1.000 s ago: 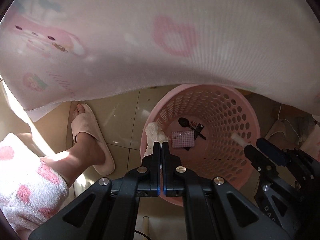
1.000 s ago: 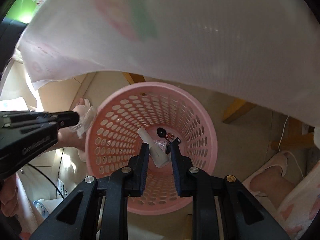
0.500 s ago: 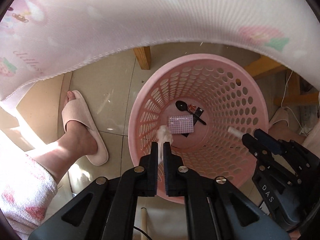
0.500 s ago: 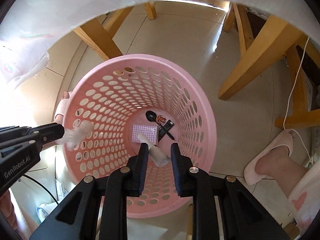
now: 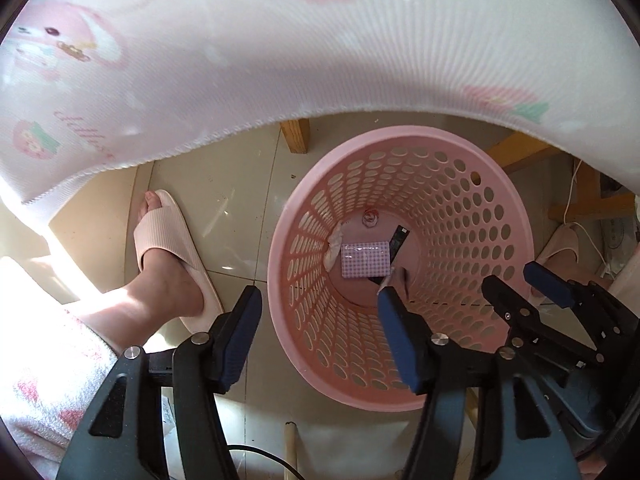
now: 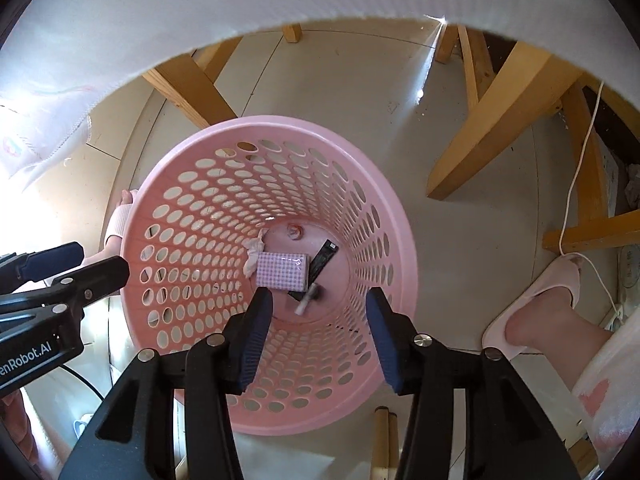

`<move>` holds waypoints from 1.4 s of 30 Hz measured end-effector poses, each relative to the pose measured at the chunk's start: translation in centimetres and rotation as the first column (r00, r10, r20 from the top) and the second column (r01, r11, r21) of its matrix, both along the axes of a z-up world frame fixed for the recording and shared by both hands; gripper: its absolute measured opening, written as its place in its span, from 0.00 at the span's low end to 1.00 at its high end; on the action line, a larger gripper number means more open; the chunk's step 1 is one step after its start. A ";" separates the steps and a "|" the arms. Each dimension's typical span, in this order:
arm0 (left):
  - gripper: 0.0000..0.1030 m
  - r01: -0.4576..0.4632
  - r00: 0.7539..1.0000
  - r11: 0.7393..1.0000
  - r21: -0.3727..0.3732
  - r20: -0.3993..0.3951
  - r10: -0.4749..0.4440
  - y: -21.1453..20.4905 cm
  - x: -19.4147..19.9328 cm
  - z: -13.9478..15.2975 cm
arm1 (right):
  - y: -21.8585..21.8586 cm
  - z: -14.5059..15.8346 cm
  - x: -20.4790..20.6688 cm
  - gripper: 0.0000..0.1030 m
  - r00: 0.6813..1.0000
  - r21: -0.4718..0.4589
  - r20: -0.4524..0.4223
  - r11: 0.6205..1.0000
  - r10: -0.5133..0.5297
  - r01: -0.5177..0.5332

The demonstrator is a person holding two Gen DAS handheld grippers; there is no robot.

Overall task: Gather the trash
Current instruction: 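Move both tools back up toward the remaining items on the seat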

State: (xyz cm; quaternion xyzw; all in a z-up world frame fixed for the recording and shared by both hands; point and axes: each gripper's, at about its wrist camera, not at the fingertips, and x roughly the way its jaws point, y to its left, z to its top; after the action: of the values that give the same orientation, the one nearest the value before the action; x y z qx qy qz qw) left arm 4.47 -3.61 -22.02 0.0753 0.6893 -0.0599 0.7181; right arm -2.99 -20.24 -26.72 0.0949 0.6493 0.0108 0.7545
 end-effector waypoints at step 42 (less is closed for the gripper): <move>0.86 -0.050 0.768 0.997 -0.050 0.637 0.070 5.1 -1.7 20.7 | -1.5 17.7 -2.5 0.49 0.858 -0.095 0.511 0.990 -0.039 0.102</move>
State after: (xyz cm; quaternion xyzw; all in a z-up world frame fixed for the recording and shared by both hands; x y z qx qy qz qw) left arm 2.76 1.51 -1.37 0.0581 0.4059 -0.0184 0.9119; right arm -5.49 -21.73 -9.01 0.0675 0.4230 -0.0308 0.9031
